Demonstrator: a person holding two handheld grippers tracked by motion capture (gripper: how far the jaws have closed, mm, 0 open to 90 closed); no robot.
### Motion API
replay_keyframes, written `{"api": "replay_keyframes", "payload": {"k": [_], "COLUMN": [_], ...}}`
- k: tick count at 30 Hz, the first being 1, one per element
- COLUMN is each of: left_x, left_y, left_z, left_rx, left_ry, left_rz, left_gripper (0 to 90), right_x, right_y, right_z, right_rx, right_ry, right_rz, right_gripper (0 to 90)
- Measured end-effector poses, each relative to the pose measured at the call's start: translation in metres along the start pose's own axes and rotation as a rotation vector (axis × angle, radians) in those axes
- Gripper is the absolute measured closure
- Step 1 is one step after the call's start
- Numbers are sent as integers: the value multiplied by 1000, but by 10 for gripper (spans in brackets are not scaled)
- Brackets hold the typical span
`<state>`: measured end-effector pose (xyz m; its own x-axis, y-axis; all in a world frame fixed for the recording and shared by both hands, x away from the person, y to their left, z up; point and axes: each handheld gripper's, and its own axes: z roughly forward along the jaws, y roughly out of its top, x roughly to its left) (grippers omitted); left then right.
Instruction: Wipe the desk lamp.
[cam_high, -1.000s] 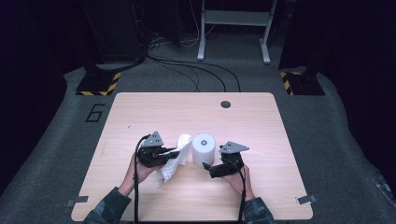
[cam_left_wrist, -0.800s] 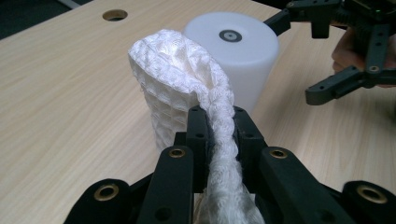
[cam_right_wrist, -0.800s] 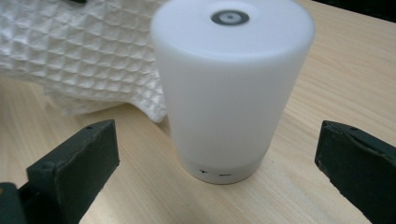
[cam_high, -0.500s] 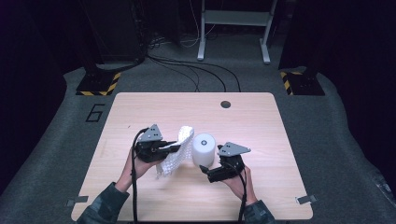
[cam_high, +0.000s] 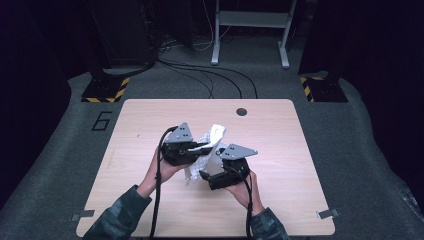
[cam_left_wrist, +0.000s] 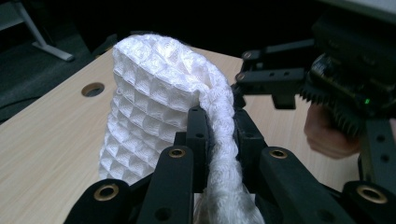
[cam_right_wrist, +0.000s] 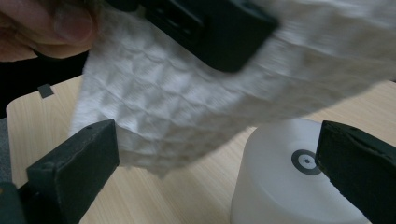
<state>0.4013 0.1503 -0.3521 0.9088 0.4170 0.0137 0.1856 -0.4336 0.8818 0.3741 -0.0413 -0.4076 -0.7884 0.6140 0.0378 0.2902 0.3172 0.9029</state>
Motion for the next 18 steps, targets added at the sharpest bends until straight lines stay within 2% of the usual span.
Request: {"api": "replay_keyframes", "payload": {"k": [2, 4, 5, 6, 8, 13, 18], "left_x": [-2, -5, -6, -7, -10, -11, -10], "left_y": [5, 8, 9, 10, 10, 9, 6], "left_z": [7, 12, 14, 16, 19, 23, 26], "left_rx": [-3, -3, 2, 4, -3, -5, 7], "left_ry": [-12, -34, -43, -42, -47, -66, -81], "left_rz": [8, -2, 1, 11, 4, -5, 6], "left_gripper": [801, 800, 800, 800, 798, 786, 738], "right_x": [-1, -3, -4, -5, -7, -8, -7], "right_y": [0, -1, -3, -4, -6, -11, -13], "right_z": [0, 0, -1, -2, -6, -13, -17], "right_rx": [-4, -9, -9, -32, -58, -90, -84], "right_ry": [-14, -44, -52, -71, -94, -130, -135], "right_rz": [4, 18, 29, 25, 34, 36, 18], "right_gripper": [0, 14, 52, 112, 150, 400, 692]}}
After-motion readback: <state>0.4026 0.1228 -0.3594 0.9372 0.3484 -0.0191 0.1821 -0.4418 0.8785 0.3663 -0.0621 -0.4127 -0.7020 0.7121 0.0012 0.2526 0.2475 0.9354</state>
